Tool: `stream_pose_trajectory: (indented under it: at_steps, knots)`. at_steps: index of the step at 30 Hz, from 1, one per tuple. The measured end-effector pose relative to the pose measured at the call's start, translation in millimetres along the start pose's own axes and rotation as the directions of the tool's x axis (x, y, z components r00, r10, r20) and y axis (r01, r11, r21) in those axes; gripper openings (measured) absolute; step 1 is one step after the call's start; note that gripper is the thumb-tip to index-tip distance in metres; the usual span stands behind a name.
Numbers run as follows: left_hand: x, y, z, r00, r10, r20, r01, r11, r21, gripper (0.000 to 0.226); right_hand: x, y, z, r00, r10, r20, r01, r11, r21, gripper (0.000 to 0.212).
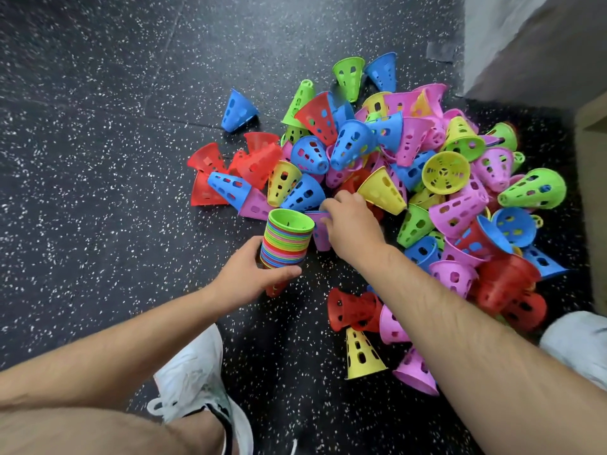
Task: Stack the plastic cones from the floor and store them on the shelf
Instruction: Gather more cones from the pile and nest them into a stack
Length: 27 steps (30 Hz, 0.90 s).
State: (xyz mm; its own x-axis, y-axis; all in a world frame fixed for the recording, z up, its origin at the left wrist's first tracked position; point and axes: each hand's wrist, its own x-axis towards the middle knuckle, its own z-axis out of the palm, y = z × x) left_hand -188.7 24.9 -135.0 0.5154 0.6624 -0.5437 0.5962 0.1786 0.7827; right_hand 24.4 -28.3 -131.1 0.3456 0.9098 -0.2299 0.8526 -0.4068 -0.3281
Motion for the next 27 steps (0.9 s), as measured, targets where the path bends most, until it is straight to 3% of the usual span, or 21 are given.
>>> stream_pose_trajectory:
  at_steps: [7, 12, 16, 19, 24, 27]
  knots:
    - [-7, -9, -4, 1.0, -0.031, -0.003, 0.03, 0.998, -0.046, 0.055, -24, 5, -5, 0.984, 0.013, -0.18, 0.063, 0.91, 0.41, 0.013]
    - [-10, -15, -8, 0.999, -0.04, -0.004, 0.04, 0.999, -0.027, 0.059, -33, -2, -17, 0.908, 0.064, -0.414, 0.159, 0.861, 0.483, 0.015]
    - [-14, -10, -8, 0.999, -0.039, -0.011, 0.038, 0.999, -0.026, 0.058, -29, -9, -20, 0.858, 0.111, -0.501, 0.197, 0.83, 0.521, 0.016]
    - [-15, -7, -6, 0.999, -0.044, -0.005, 0.044, 0.998, -0.04, 0.057, -27, -16, -17, 0.878, 0.09, -0.471, 0.217, 0.802, 0.557, 0.015]
    - [-14, -6, -9, 0.999, -0.033, -0.027, 0.033, 0.999, -0.024, 0.059, -40, -29, -4, 0.963, -0.154, -0.222, 0.26, 0.753, 0.604, 0.018]
    - [-14, -6, -11, 0.999, -0.046, -0.028, 0.045, 0.999, -0.02, 0.059, -41, -32, 2, 0.984, -0.052, -0.169, 0.151, 0.744, 0.652, 0.023]
